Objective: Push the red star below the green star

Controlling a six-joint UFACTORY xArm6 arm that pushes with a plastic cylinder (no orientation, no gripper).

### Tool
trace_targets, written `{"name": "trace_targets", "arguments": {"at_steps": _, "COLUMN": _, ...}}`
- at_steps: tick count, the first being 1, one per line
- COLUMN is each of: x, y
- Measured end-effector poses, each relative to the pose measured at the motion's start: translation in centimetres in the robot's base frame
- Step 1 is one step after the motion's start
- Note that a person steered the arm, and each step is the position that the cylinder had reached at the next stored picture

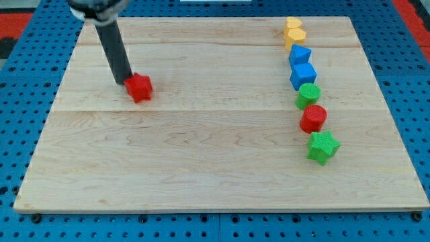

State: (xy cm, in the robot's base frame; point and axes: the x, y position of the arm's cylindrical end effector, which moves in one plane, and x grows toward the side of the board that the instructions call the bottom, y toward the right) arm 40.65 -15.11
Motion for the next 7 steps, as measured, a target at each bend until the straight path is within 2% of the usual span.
{"name": "trace_targets", "arguments": {"at_steps": 1, "x": 5.7, "y": 7.7}}
{"name": "trace_targets", "arguments": {"at_steps": 2, "x": 8.1, "y": 14.2}}
{"name": "trace_targets", "arguments": {"at_steps": 3, "x": 4.7, "y": 14.5}}
{"name": "trace_targets", "arguments": {"at_steps": 4, "x": 5.1, "y": 16.8}}
{"name": "trace_targets", "arguments": {"at_steps": 5, "x": 8.9, "y": 19.5}}
{"name": "trace_targets", "arguments": {"at_steps": 7, "x": 13.4, "y": 24.5}}
